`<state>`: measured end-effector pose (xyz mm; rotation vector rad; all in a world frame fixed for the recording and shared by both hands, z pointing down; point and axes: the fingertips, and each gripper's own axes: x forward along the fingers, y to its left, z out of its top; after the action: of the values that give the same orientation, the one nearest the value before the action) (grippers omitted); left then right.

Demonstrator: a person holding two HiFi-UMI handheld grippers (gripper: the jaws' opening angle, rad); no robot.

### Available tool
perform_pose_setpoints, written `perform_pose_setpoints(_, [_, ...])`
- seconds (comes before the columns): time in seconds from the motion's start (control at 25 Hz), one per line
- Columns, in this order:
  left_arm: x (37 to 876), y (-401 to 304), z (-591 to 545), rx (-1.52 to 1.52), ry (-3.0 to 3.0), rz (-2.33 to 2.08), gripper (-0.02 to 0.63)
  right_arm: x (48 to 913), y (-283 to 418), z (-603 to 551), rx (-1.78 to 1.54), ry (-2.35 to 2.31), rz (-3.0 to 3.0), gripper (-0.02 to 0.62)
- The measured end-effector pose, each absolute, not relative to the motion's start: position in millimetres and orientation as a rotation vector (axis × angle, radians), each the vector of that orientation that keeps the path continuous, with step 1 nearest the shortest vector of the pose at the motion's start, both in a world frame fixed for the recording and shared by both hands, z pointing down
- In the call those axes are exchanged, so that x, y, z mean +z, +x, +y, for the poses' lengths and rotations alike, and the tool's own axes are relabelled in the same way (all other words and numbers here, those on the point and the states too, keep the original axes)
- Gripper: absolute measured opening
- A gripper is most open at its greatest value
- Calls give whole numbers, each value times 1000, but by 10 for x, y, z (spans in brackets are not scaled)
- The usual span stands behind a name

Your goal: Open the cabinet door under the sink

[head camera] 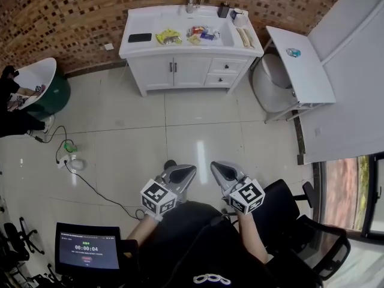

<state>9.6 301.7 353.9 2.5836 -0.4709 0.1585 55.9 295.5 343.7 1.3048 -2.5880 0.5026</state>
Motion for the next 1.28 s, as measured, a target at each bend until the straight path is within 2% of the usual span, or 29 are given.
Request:
perform_pose_setpoints(0.52, [3679,-162,1144,140,2562,-554,14,3382,204,1315,474,1187,-2588,-11])
perform_pose_setpoints(0.76, [3655,-365,1034,102,2542,-642,14,3479,111,1460,519,1141,-2571,-11])
perform_pose_setpoints(1.28, [3731,-257,806,103,2470,-752,14,3496,214,1008,529,1012,-2624,-11])
